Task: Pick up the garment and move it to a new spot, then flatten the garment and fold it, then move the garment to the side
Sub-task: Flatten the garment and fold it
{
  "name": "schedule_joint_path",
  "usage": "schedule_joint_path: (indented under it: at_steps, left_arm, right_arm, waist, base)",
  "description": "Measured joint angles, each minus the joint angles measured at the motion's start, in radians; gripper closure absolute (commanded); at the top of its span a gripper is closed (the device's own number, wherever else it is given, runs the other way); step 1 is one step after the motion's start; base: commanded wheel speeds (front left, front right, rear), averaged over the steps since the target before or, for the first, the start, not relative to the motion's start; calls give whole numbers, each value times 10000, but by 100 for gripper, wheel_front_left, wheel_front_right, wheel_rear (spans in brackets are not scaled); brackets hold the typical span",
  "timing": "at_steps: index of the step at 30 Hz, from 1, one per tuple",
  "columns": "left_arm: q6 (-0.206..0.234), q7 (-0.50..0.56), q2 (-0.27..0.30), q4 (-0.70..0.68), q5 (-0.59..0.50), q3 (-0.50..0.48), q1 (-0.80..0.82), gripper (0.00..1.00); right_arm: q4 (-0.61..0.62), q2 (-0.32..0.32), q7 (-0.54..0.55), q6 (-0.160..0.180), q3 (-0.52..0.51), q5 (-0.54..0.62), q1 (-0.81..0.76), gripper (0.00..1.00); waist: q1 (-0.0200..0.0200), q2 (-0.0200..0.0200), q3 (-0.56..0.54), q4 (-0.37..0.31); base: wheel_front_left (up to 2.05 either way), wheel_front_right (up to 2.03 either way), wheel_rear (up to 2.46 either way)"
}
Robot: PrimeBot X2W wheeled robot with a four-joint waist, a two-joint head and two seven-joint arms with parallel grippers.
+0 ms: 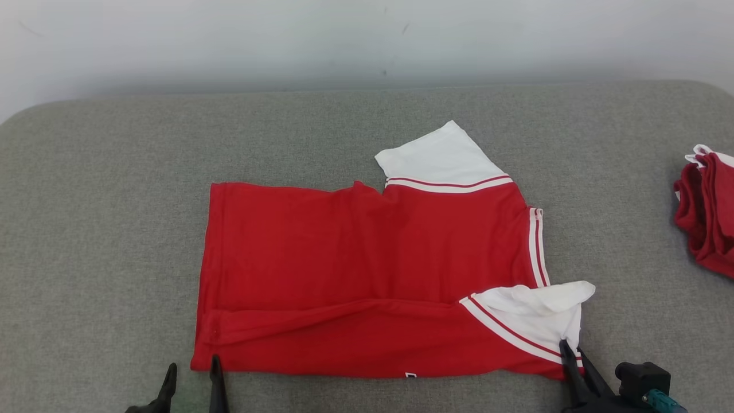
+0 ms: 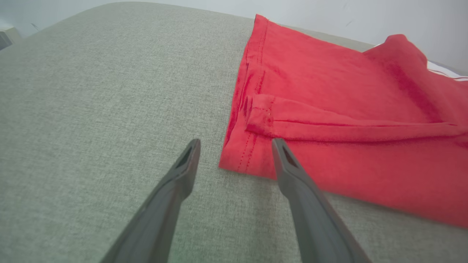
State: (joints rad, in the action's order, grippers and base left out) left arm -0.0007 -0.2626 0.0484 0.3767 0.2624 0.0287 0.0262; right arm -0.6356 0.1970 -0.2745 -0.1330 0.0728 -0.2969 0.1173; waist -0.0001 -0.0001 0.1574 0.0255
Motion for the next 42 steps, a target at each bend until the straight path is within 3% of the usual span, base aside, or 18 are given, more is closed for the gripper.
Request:
schedule_joint_path:
  at_steps: [16,18,19,23,32,42]
  left_arm:
    - [8,-4,12,1327,851,23,884,0]
    - [-6,-4,13,1419,825,63,951,63]
    - [-52,-4,19,1484,823,100,972,100]
    - [-309,-13,15,1609,832,301,979,100]
    - [-686,0,12,-372,453,-31,618,100]
    - [-782,0,6,-222,314,-529,-134,100]
  right_arm:
    - [742,270,90,8,291,-251,128,100]
    - [782,288,90,8,309,-272,146,100]
    - [794,293,90,8,316,-276,155,100]
    - [805,291,98,8,324,-318,164,100]
    - [941,123,105,10,40,-550,187,100]
    - [780,36,105,8,94,-688,339,100]
  waist:
    - [2,1,306,-247]
    - [2,2,340,-279]
    - [2,1,344,-293]
    - [2,1,321,-319]
    - [2,2,13,-233]
    - [0,1,-1263,-330]
  base:
    - [0,0,0]
    - [0,0,0]
    - [0,0,0]
    - [0,0,0]
    - [0,0,0]
    - [0,0,0]
